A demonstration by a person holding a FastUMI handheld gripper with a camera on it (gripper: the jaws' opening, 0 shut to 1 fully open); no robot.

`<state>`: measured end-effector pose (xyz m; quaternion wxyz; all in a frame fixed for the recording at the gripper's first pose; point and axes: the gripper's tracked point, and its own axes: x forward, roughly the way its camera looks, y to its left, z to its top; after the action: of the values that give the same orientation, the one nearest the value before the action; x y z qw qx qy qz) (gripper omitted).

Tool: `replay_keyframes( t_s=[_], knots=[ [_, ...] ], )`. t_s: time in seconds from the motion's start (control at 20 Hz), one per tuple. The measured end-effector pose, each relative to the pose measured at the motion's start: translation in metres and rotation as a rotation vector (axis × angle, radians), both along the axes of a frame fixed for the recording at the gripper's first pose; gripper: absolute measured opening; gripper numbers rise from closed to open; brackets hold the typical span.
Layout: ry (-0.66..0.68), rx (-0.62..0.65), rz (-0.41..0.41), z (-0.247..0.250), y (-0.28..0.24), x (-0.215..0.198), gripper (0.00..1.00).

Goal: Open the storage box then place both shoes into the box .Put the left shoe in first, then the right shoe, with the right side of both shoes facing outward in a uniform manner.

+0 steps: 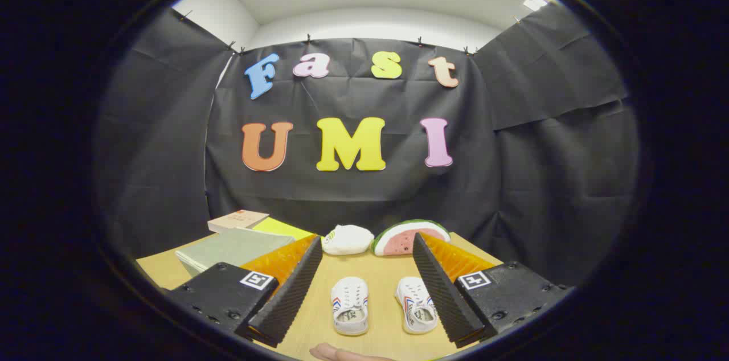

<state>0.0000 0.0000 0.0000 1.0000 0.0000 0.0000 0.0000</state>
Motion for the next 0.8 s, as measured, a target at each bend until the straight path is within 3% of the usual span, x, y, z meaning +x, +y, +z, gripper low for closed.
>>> replay_keyframes(
  t_s=[0.65,0.8],
  knots=[
    [0.037,-0.01,-0.005,-0.015,-0.007,0.009,1.0],
    [0.079,0.006,0.034,-0.025,0.001,0.024,1.0]
  ],
)
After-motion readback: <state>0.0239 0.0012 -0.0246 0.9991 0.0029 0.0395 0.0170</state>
